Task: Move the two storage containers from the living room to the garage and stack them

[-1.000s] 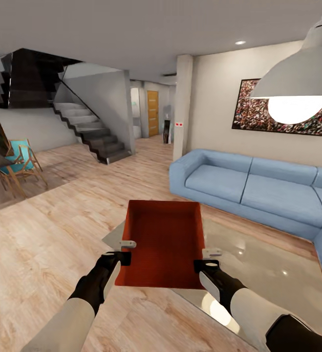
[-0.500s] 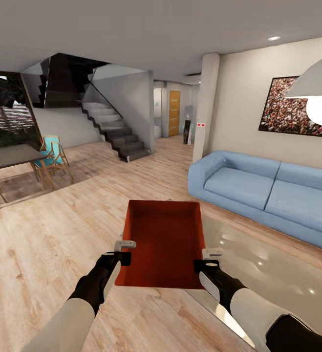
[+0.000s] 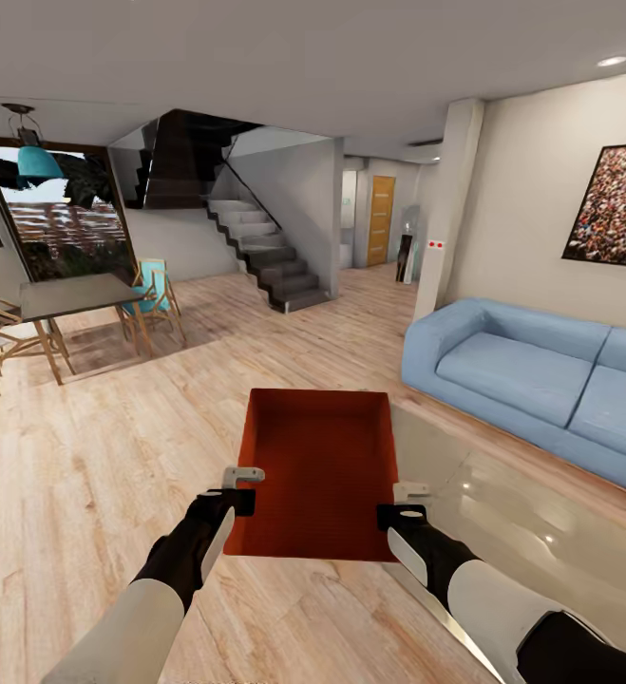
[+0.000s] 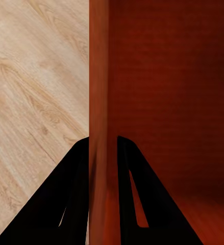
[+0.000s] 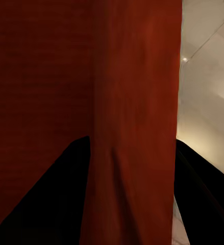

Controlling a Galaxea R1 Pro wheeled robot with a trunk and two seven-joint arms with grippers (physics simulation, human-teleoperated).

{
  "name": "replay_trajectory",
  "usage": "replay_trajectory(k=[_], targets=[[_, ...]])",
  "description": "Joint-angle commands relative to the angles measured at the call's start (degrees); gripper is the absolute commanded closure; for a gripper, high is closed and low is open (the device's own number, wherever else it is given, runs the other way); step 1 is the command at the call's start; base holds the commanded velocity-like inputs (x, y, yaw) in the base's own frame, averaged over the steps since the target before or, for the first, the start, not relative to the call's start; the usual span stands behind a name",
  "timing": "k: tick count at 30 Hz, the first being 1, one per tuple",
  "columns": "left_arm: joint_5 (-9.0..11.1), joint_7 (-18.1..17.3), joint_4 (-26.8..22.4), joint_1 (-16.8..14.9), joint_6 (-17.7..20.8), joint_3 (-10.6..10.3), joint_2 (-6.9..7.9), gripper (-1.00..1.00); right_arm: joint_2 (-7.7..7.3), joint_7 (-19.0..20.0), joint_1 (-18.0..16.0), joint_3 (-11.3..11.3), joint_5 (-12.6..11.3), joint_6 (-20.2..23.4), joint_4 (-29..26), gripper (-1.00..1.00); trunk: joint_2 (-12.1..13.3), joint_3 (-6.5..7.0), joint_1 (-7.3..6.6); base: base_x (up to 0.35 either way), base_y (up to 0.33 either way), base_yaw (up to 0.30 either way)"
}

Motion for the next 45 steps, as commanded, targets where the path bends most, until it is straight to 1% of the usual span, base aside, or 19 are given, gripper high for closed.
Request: replay_trajectory(k=[1,45], targets=[[-2.2,1.1,-0.2,-0.1,0.5,1.5,-0.03,1.0,-0.05,-1.3,0.0,0.2,0.6,0.5,-0.1,1.0,-0.1,-0.13,0.04,0.0,0.0,0.28],[-2.3,1.0,-0.2,-0.1,0.5,1.5,-0.04,1.0,0.04,-1.2,0.0,0.2,0.6,0.5,-0.1,1.0,-0.1,-0.13,0.04,0.0,0.0,0.282]])
